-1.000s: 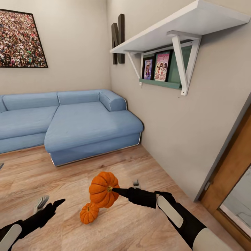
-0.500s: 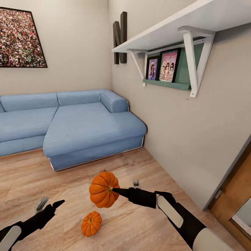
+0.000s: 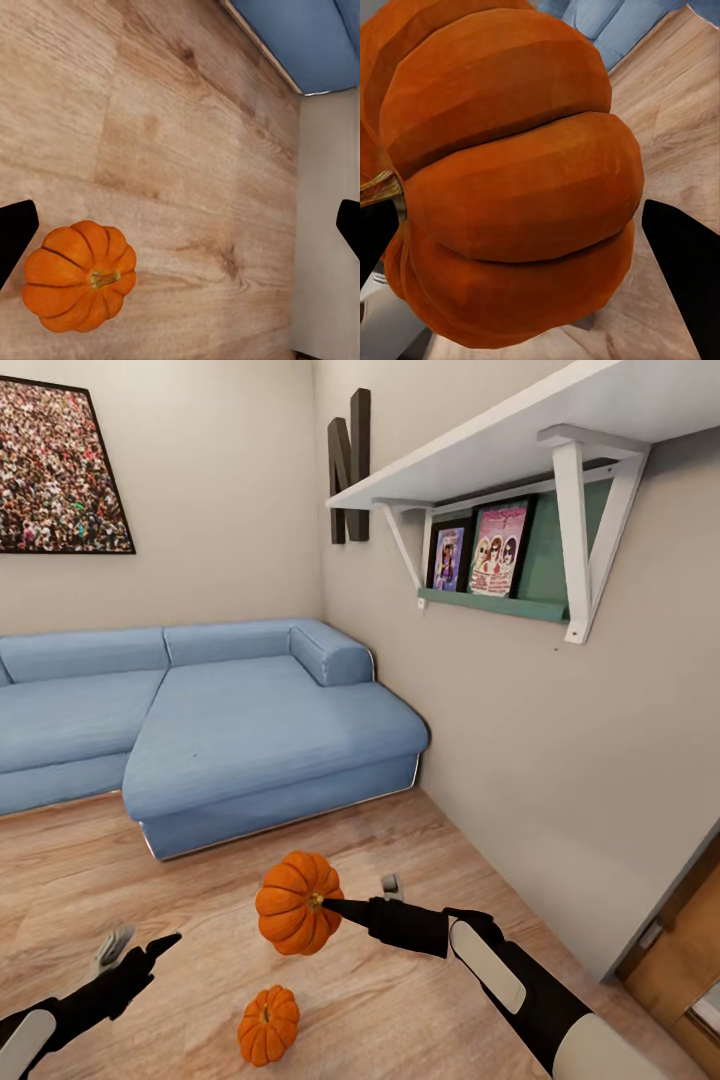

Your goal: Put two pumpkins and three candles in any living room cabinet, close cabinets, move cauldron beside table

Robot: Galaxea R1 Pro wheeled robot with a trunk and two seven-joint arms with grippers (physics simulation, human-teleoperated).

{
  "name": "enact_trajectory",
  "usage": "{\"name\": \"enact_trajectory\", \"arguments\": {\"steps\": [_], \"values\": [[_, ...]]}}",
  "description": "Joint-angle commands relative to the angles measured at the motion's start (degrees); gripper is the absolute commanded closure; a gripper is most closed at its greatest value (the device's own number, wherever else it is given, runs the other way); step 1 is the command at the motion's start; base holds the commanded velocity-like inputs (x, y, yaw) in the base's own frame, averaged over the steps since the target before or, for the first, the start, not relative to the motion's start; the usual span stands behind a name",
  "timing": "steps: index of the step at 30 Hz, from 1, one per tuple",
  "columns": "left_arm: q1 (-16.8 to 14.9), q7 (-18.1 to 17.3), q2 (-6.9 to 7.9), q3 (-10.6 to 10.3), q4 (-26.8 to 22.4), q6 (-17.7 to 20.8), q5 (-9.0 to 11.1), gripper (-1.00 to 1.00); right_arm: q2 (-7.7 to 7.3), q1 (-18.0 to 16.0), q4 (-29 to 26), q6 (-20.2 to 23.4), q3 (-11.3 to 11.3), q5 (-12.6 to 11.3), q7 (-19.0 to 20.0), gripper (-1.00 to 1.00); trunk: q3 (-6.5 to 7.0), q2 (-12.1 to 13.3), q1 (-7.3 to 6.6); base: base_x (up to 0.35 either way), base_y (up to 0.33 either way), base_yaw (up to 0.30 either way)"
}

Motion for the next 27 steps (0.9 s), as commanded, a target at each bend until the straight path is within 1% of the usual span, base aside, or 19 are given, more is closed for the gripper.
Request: {"name": "enact_trajectory", "arguments": {"steps": [1,2,4,5,7,10,15,19,27], "values": [[-0.6,0.1,0.14,0.2,0.7,0.7,0.4,-1.0,-0.05,-0.1,0.0,0.4,0.1,-0.6,-0.1,1.0,-0.05,0.0,-0.01,0.003,0.001,0.0],[-1.4,0.2,0.25,0.2,2.1,1.0,0.5,-1.0,-0.05,-0.1,0.0,0.4,0.1,-0.6,-0.1,1.0,-0.05,0.0,-0.01,0.002,0.0,0.0],[-5.2,0.3,0.89,0.2,9.6,3.7,0.8,-1.0,-0.05,-0.1,0.0,0.4,0.0,-0.6,-0.1,1.0,-0.05,0.0,-0.01,0.0,0.0,0.0],[-7.9,0.1,1.13,0.2,15.3,6.0,0.9,-1.0,-0.05,-0.1,0.0,0.4,0.0,-0.6,0.0,1.0,-0.05,0.0,-0.01,0.0,0.0,0.0],[-10.5,-0.3,0.89,0.2,20.4,7.6,0.8,-1.0,-0.05,-0.1,0.0,0.4,0.0,-0.6,0.0,1.0,-0.05,0.0,-0.01,0.0,0.0,0.0],[-11.3,-0.5,0.74,0.1,21.7,7.2,0.7,-1.0,-0.05,-0.1,0.0,0.4,0.0,-0.6,0.0,1.0,-0.05,0.0,-0.01,0.0,0.0,0.0],[-11.4,-0.5,0.64,0.0,21.4,4.3,0.5,-1.0,-0.05,-0.1,0.0,0.4,0.0,-0.6,0.0,1.0,-0.05,0.0,-0.01,0.0,0.0,0.0],[-11.4,-0.5,0.68,0.0,21.4,3.6,0.4,-1.0,-0.05,-0.1,0.0,0.3,0.0,-0.6,0.0,1.0,-0.05,0.0,-0.01,0.0,0.0,0.0],[-11.4,-0.5,0.62,-0.1,21.3,3.4,0.1,-1.0,-0.06,-0.1,-0.1,0.4,0.1,-0.6,0.0,1.0,-1.83,-0.1,0.19,0.0,0.0,0.0]]}}
